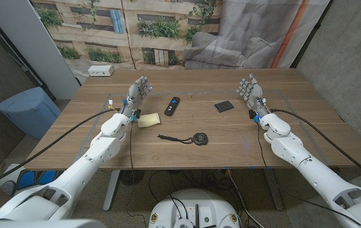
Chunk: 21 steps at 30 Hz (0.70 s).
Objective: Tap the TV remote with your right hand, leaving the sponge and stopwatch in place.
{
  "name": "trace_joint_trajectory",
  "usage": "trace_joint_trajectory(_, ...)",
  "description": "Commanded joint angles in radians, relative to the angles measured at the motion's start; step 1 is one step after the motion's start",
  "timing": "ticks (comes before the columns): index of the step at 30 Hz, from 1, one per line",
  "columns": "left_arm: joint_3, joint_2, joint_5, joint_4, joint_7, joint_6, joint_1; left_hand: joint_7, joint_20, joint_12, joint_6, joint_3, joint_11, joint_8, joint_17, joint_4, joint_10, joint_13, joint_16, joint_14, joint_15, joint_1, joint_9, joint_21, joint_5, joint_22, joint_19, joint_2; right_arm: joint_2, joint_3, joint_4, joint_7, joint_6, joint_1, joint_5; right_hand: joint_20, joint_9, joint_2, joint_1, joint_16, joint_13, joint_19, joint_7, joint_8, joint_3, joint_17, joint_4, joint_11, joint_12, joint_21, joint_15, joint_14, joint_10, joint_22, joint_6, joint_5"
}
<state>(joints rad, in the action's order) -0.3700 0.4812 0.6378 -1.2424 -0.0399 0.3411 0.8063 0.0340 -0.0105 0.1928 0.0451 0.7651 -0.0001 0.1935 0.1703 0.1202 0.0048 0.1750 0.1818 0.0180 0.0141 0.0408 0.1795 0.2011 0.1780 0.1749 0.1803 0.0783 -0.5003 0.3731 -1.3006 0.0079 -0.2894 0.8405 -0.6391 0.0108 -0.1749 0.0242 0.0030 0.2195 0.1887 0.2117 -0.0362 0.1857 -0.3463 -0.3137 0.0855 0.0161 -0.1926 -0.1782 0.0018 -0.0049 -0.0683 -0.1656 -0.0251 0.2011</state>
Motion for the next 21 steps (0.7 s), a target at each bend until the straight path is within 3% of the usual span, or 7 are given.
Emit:
trace_joint_trajectory(1, 0.000, -0.016, -0.025, 0.005, 0.037, 0.032, -0.006, 0.001, 0.001, 0.006, 0.008, 0.011, 0.002, 0.004, 0.002, 0.002, 0.002, 0.004, 0.003, 0.006, 0.001, 0.002, 0.002, 0.005, 0.004, 0.002, 0.008, 0.105, -0.003, 0.017, 0.030, 0.010, 0.008, -0.029, 0.022, -0.002, -0.004, 0.010, 0.004, 0.003, 0.005, 0.004, -0.007, 0.005, -0.004, -0.003, -0.001, -0.002, -0.005, -0.005, 0.007, 0.001, -0.009, -0.003, -0.004, 0.006)
trace_joint_trajectory(8, -0.006, -0.011, -0.051, -0.039, 0.082, 0.015, 0.007, 0.001, 0.000, 0.006, 0.007, 0.013, 0.003, 0.003, 0.002, 0.003, 0.003, 0.004, 0.002, 0.006, 0.001, 0.002, 0.002, 0.005, 0.004, 0.003, 0.009, 0.105, -0.041, 0.030, -0.002, 0.025, 0.070, -0.036, 0.032, -0.003, -0.004, 0.011, 0.005, 0.003, 0.004, 0.000, -0.008, 0.005, -0.002, -0.002, -0.002, -0.002, -0.005, -0.005, 0.005, 0.001, -0.009, -0.003, -0.005, 0.006)
trace_joint_trajectory(21, -0.012, -0.003, -0.075, -0.123, 0.151, -0.031, 0.040, 0.000, 0.000, 0.004, 0.009, 0.016, 0.002, 0.002, 0.002, 0.002, 0.003, 0.004, 0.001, 0.007, 0.001, 0.004, 0.003, 0.005, 0.004, 0.003, 0.009, 0.105, -0.093, 0.083, -0.006, 0.064, 0.162, -0.108, 0.102, -0.005, -0.004, 0.013, 0.008, 0.002, 0.004, -0.006, -0.014, 0.004, 0.002, 0.002, -0.003, -0.002, -0.005, -0.005, 0.000, 0.001, -0.010, -0.003, -0.005, 0.007)
